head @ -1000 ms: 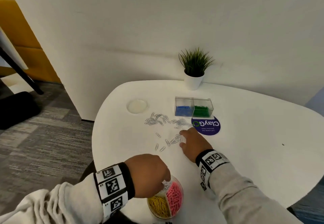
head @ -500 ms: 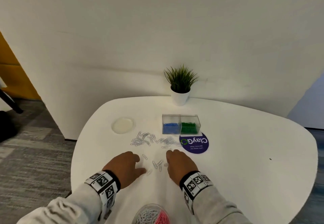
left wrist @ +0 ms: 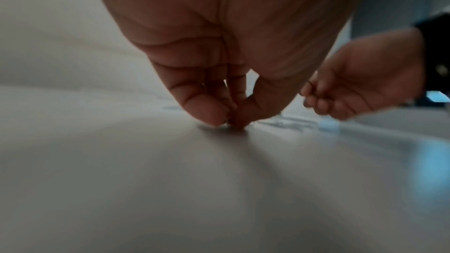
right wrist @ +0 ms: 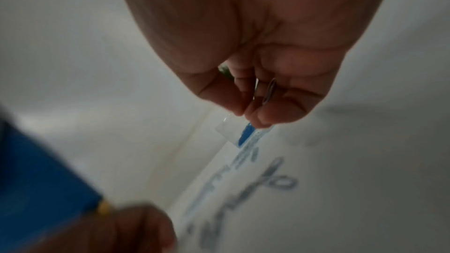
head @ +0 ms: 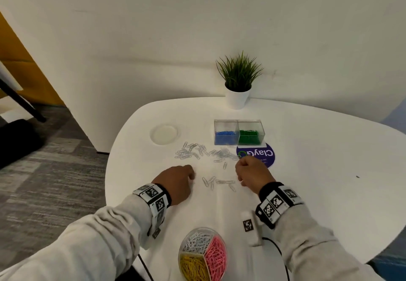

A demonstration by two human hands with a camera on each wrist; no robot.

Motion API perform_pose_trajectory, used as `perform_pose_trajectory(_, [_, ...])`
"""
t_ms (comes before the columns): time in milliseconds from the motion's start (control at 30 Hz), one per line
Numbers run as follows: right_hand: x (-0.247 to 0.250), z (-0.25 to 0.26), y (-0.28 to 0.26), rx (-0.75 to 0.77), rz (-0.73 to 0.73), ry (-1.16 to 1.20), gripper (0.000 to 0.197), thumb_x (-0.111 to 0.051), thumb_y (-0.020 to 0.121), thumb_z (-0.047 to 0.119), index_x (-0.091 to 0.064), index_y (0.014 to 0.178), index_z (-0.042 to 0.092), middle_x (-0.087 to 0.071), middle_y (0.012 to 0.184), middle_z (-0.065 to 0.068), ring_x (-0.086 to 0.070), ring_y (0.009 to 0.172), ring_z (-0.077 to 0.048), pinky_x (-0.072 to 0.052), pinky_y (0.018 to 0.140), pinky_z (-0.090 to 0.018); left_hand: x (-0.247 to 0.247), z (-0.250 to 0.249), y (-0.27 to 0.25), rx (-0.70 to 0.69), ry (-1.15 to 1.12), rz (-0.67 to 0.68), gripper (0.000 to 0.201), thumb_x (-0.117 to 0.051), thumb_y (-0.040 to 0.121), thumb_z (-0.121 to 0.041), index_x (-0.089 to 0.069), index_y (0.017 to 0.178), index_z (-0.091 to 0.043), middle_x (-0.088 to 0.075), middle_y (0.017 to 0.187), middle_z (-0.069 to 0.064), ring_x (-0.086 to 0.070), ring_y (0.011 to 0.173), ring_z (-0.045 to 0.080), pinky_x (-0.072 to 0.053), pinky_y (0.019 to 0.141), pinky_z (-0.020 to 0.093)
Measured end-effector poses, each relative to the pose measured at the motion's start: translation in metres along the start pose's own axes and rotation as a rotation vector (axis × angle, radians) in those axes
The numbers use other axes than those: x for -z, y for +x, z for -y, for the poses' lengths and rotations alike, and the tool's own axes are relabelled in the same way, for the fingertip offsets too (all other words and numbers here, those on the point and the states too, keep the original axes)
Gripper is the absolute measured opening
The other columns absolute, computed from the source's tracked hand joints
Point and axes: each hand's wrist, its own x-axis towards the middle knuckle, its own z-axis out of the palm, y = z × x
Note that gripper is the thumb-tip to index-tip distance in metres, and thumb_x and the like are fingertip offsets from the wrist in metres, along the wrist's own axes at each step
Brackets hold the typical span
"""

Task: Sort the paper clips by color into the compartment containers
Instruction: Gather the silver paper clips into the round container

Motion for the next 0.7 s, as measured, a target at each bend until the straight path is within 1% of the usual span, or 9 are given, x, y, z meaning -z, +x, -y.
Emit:
perform_pose_trajectory(67, [-0.007,-0.003,0.001,0.178,0.087,-0.454,0.008,-0.06,0.087,0.017,-0.06,0.095,0.018,-0.06,0.093,0.005,-0.058,0.085,-0.015,-0.045,0.072,-0.024,0.006,0.002,0.005,0.082,-0.233,0.006,0.027,-0.053,0.085,-0.014,-0.063,0.105,-0.028,-0.062,0.093,-0.008,-0.057,0.087,0.013,-0.044,0.076,0.022])
perform_pose_trajectory(133, [-0.014,-0.006,0.003,0.338,0.184,-0.74,0.014,-0.059,0.091,0.022,-0.058,0.105,0.022,-0.053,0.103,0.004,-0.055,0.096,-0.017,-0.044,0.083,-0.027,0.016,0.004,0.008,0.219,-0.763,-0.018,0.026,-0.049,0.088,0.0,-0.069,0.097,-0.014,-0.063,0.082,0.002,-0.062,0.075,0.017,-0.053,0.065,0.024])
perform_pose_trajectory(233, [-0.022,-0.008,0.006,0.494,0.186,-0.89,0.011,-0.051,0.097,0.019,-0.057,0.106,0.016,-0.05,0.107,-0.003,-0.051,0.092,-0.02,-0.04,0.08,-0.027,0.031,0.006,0.009,0.463,-1.47,-0.097,0.03,-0.037,0.088,0.012,-0.062,0.08,-0.002,-0.057,0.066,0.009,-0.06,0.061,0.019,-0.052,0.047,0.022])
perform_pose_trajectory(333, [-0.02,-0.005,0.008,0.49,0.213,-0.892,0.011,-0.047,0.098,0.019,-0.056,0.103,0.013,-0.051,0.101,-0.001,-0.046,0.085,-0.015,-0.036,0.076,-0.025,0.036,0.011,0.015,0.545,-1.588,-0.12,0.027,-0.036,0.083,0.012,-0.054,0.073,-0.006,-0.051,0.064,0.008,-0.049,0.055,0.018,-0.042,0.041,0.02])
perform_pose_trajectory(400, [-0.014,0.0,0.009,0.422,0.188,-0.749,0.011,-0.05,0.096,0.021,-0.058,0.098,0.013,-0.061,0.099,0.0,-0.055,0.083,-0.016,-0.043,0.073,-0.027,0.033,0.013,0.022,0.51,-1.438,-0.078,0.021,-0.046,0.086,0.007,-0.056,0.076,-0.008,-0.05,0.068,0.007,-0.044,0.055,0.017,-0.037,0.044,0.021])
perform_pose_trajectory(467, [-0.006,0.006,0.01,0.272,0.1,-0.37,0.008,-0.055,0.094,0.02,-0.06,0.094,0.014,-0.065,0.087,0.0,-0.059,0.074,-0.015,-0.047,0.065,-0.027,0.03,0.014,0.028,0.338,-0.991,-0.037,0.009,-0.062,0.088,-0.004,-0.064,0.085,-0.012,-0.051,0.07,0.001,-0.046,0.06,0.015,-0.037,0.052,0.021])
perform_pose_trajectory(533, [0.001,0.009,0.011,0.002,0.103,0.339,0.005,-0.055,0.094,0.012,-0.06,0.095,0.011,-0.063,0.078,-0.002,-0.053,0.06,-0.013,-0.042,0.052,-0.025,0.025,0.012,0.03,0.098,-0.378,-0.028,0.013,-0.07,0.088,-0.026,-0.069,0.101,-0.023,-0.056,0.083,-0.006,-0.055,0.079,0.013,-0.04,0.067,0.018])
perform_pose_trajectory(600, [0.01,0.012,0.008,-0.272,0.151,0.977,0.011,-0.047,0.092,0.007,-0.058,0.092,0.011,-0.055,0.071,-0.003,-0.047,0.056,-0.014,-0.037,0.045,-0.023,0.019,0.009,0.031,-0.031,0.04,-0.018,0.027,-0.06,0.092,-0.044,-0.063,0.118,-0.036,-0.059,0.111,-0.009,-0.056,0.109,0.014,-0.042,0.09,0.023])
perform_pose_trajectory(700, [0.015,0.014,0.007,-0.376,0.121,1.057,0.017,-0.043,0.089,0.009,-0.057,0.081,0.01,-0.053,0.07,-0.006,-0.049,0.058,-0.018,-0.041,0.049,-0.024,0.013,0.008,0.032,-0.132,0.236,-0.042,0.029,-0.045,0.098,-0.043,-0.058,0.124,-0.041,-0.055,0.122,-0.008,-0.054,0.117,0.018,-0.043,0.093,0.031])
